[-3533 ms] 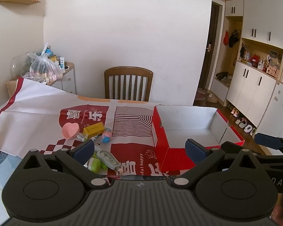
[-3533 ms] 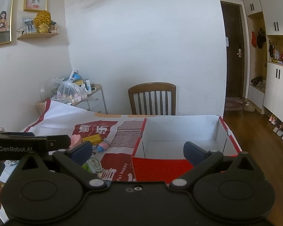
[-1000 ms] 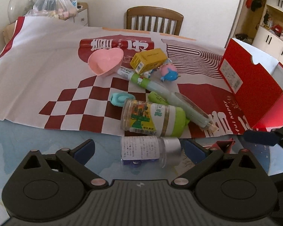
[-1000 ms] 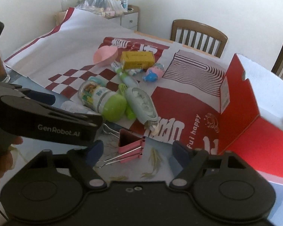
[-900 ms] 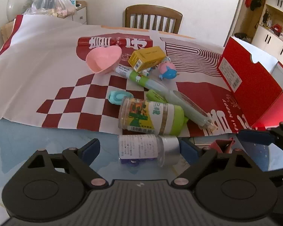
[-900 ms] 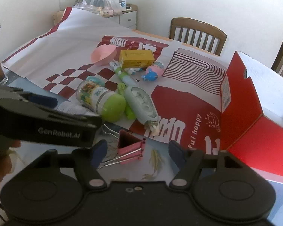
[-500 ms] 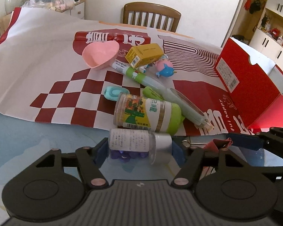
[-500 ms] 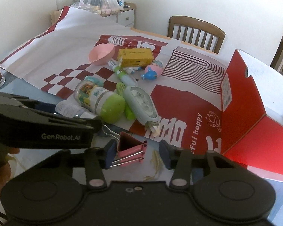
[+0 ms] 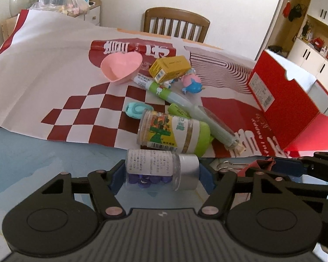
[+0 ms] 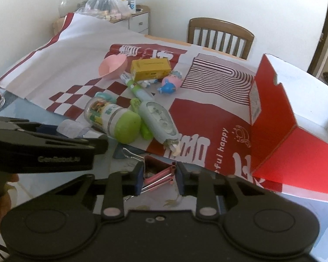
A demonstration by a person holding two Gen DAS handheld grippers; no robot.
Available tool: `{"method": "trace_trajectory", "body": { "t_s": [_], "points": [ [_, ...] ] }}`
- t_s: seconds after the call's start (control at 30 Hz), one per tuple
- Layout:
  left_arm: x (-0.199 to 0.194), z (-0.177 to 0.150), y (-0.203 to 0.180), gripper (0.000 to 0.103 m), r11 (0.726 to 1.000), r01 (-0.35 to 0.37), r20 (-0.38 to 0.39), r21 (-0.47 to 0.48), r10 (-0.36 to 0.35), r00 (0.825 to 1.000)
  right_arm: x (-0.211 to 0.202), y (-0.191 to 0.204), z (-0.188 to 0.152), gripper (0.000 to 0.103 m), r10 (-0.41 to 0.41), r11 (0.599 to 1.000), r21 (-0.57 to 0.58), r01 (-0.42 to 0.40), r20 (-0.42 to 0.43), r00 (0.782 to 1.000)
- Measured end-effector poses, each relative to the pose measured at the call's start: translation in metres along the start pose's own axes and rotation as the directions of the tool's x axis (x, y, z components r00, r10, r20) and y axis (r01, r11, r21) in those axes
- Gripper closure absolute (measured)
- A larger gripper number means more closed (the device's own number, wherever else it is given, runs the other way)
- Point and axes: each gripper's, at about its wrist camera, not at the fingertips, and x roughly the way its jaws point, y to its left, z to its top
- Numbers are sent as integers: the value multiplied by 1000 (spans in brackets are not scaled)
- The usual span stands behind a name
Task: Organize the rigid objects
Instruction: 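Carry the pill bottle and binder clip into the cardboard box with both tools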
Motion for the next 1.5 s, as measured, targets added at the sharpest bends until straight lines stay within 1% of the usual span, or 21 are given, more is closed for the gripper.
{"method": "trace_trajectory", "body": {
  "t_s": [0.17, 0.33, 0.43, 0.53, 0.63, 0.77, 0.93, 1.07, 1.17, 1.27, 1.4, 1.5],
  "points": [
    [-18, 8, -3, 34, 999, 39, 12, -14, -39, 999, -21, -14, 4, 75, -14, 999, 44, 13, 35, 999],
    [-41, 21, -18, 34, 998, 57, 51, -10, -56, 997, -52, -39, 14, 75, -8, 997, 81, 1, 84, 996],
    [-55, 29, -35, 34, 998, 61, 74, 5, -61, 995, -73, -55, 22, 75, 1, 996, 85, -12, 123, 992],
    [-67, 41, -54, 34, 996, 80, 101, 28, -82, 992, -91, -73, 29, 75, 1, 997, 78, -14, 161, 987],
    [-74, 56, -78, 34, 993, 105, 126, 49, -110, 986, -103, -96, 36, 75, 2, 996, 84, -18, 182, 983],
    [-77, 71, -115, 34, 988, 120, 150, 94, -133, 980, -112, -129, 40, 75, -8, 996, 93, -10, 197, 980],
    [-69, 89, -158, 34, 982, 137, 152, 131, -156, 976, -119, -174, 44, 75, -40, 992, 123, 13, 220, 975],
    [-55, 100, -195, 34, 972, 146, 142, 184, -173, 975, -116, -207, 44, 75, -75, 990, 136, 45, 221, 972],
    [-39, 108, -218, 34, 969, 161, 107, 186, -183, 977, -109, -231, 42, 75, -96, 986, 154, 64, 207, 974],
    [-19, 112, -236, 34, 970, 164, 72, 177, -179, 981, -102, -249, 39, 75, -109, 985, 155, 79, 192, 975],
    [8, 120, -260, 34, 969, 151, 49, 197, -164, 985, -90, -272, 34, 75, -120, 984, 153, 93, 172, 978],
    [31, 129, -276, 34, 967, 159, 23, 199, -167, 986, -78, -286, 33, 75, -123, 984, 149, 101, 150, 981]
  ]
}}
